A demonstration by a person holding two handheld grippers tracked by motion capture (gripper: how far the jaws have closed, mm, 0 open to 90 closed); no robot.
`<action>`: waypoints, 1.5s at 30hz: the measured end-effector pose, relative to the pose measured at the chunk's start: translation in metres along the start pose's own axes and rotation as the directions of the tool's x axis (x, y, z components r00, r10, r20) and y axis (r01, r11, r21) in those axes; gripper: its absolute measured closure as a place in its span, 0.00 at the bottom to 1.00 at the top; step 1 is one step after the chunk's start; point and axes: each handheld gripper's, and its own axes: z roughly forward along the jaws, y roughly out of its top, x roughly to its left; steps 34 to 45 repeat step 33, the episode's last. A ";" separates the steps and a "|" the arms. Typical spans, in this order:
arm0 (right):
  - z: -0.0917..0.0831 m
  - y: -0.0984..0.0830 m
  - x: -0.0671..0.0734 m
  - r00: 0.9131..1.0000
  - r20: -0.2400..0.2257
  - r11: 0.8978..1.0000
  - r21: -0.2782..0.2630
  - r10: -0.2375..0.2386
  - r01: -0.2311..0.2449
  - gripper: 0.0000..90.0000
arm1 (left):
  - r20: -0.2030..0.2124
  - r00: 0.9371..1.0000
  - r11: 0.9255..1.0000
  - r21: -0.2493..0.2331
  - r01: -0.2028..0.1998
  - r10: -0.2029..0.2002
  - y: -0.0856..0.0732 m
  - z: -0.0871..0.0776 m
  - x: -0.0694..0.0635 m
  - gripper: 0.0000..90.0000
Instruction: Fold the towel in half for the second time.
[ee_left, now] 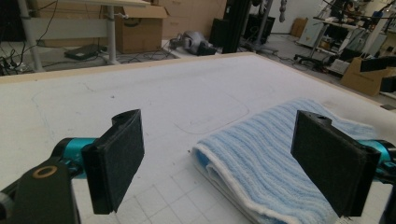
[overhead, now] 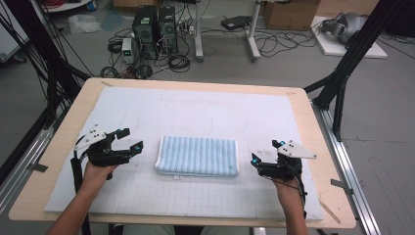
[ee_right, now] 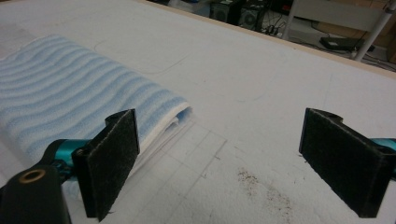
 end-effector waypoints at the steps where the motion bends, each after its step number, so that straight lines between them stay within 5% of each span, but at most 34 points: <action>1: -0.002 0.000 -0.001 1.000 0.001 1.000 -0.002 0.002 -0.002 0.13 | 0.000 1.000 1.000 -0.002 -0.007 0.007 0.000 -0.001 0.000 0.20; 45: -0.006 0.000 0.002 1.000 0.027 1.000 0.003 0.003 -0.003 0.13 | 0.000 1.000 1.000 0.002 -0.017 0.017 0.000 -0.002 0.000 0.20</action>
